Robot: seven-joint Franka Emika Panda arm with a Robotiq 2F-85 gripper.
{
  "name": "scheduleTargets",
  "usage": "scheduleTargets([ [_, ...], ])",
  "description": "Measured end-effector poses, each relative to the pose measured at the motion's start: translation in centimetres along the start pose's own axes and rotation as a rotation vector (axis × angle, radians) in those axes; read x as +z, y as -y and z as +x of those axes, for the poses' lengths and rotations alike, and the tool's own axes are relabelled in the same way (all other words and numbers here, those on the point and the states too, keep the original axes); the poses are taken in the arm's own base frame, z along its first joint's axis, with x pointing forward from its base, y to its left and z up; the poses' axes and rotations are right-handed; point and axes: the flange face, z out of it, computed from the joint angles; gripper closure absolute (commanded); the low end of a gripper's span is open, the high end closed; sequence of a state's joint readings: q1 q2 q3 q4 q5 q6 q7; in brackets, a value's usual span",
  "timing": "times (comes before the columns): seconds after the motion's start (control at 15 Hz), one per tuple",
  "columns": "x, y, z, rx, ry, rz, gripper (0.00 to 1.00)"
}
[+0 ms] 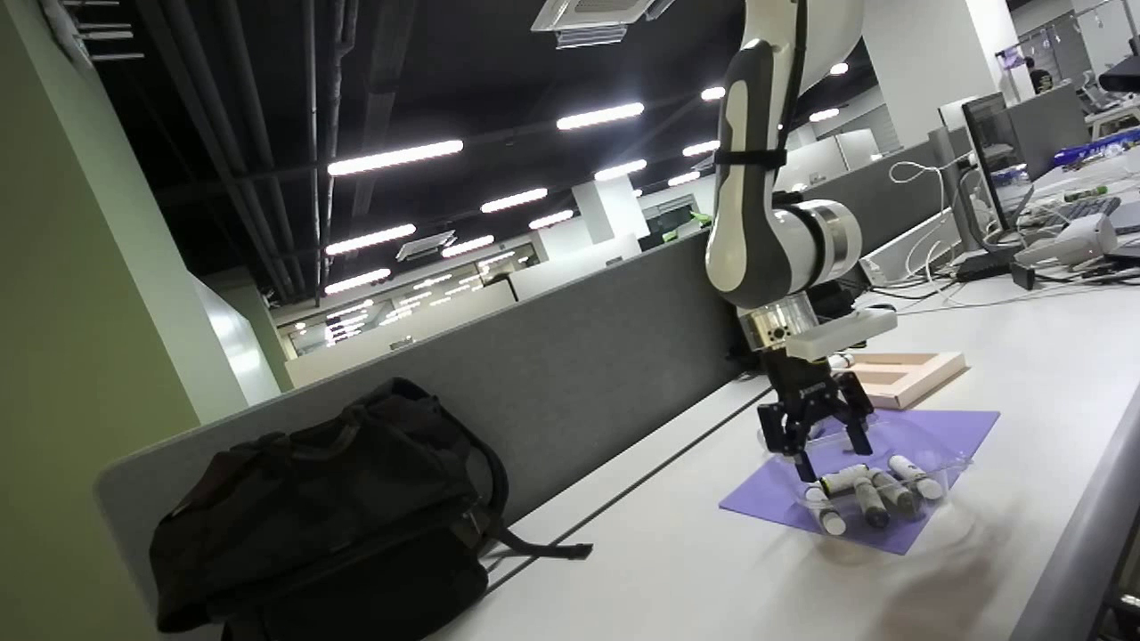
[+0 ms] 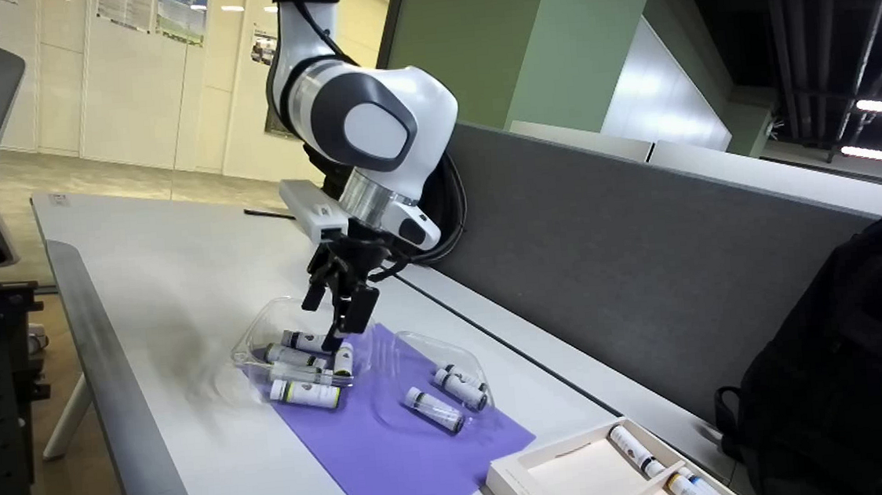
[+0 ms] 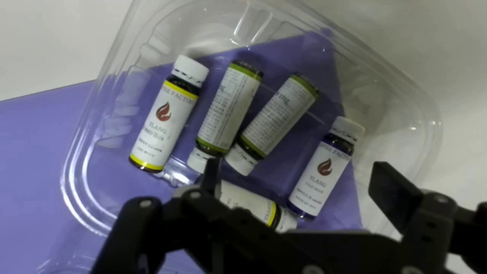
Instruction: Move a bottle from the container to the tray
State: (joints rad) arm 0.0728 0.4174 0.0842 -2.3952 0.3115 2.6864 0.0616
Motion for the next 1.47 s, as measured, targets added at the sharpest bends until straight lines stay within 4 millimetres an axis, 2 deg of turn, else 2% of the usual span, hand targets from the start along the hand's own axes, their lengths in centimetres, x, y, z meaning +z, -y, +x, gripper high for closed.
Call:
scheduleTargets([
  [0.33, 0.7, -0.1, 0.4, 0.000, -0.014, -0.010, 0.00],
  [1.2, 2.8, 1.4, 1.1, -0.044, -0.034, -0.076, 0.00],
  [1.27, 2.9, 1.6, 1.0, -0.050, -0.035, -0.090, 0.22],
  [1.47, 3.0, 2.2, 0.9, -0.086, -0.048, -0.139, 0.40],
])
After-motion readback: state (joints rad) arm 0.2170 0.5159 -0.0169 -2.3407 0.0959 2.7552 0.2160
